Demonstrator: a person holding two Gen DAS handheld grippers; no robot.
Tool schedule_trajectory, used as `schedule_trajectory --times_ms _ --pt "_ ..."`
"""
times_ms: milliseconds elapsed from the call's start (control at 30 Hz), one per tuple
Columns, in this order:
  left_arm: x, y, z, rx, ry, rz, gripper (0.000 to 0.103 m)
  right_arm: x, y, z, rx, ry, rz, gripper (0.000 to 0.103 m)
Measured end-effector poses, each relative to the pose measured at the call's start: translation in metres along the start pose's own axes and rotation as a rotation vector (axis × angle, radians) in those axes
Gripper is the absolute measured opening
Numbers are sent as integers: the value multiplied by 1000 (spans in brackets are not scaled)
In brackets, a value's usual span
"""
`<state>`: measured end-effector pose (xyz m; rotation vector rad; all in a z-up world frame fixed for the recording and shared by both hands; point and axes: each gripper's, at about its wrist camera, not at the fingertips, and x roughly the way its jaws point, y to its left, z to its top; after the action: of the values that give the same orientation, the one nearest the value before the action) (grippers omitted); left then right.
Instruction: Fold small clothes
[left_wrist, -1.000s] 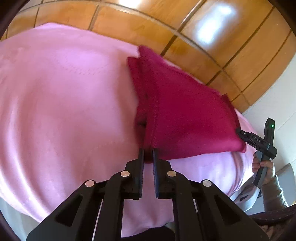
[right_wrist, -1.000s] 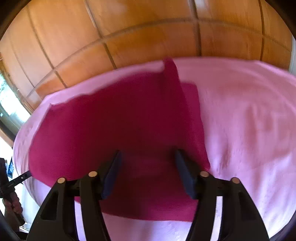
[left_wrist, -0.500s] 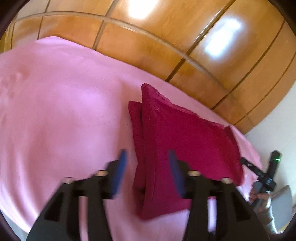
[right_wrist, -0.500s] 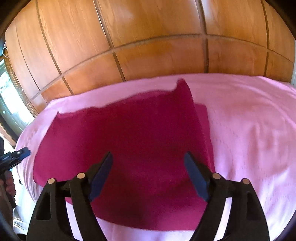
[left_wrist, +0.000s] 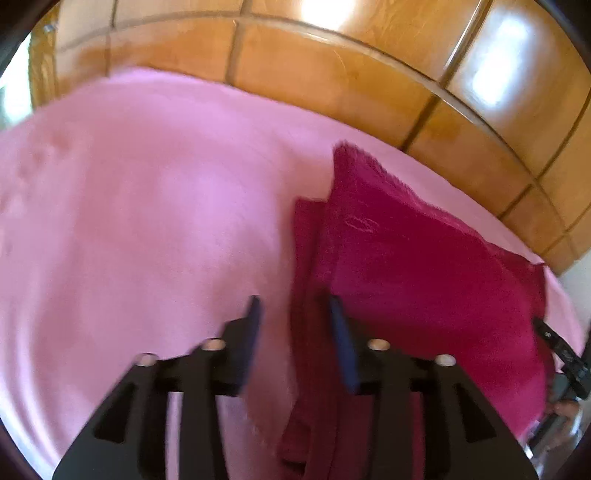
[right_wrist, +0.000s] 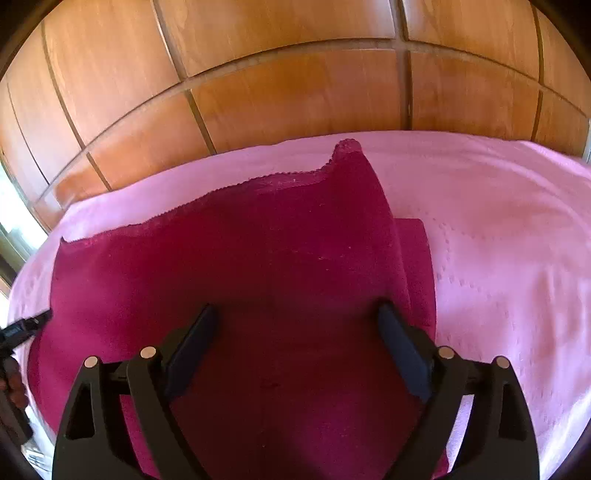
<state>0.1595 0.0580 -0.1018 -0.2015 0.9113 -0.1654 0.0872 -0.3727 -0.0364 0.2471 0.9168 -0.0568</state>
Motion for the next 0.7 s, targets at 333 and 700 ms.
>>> schedule_trajectory --times_ms 333,700 --pt "-45 -48 -3 161 -175 64 49 -41 -27 6 114 -87 42 93" --pt "-42 -83 -26 273 -152 10 49 -27 -68 -18 281 9 128 94"
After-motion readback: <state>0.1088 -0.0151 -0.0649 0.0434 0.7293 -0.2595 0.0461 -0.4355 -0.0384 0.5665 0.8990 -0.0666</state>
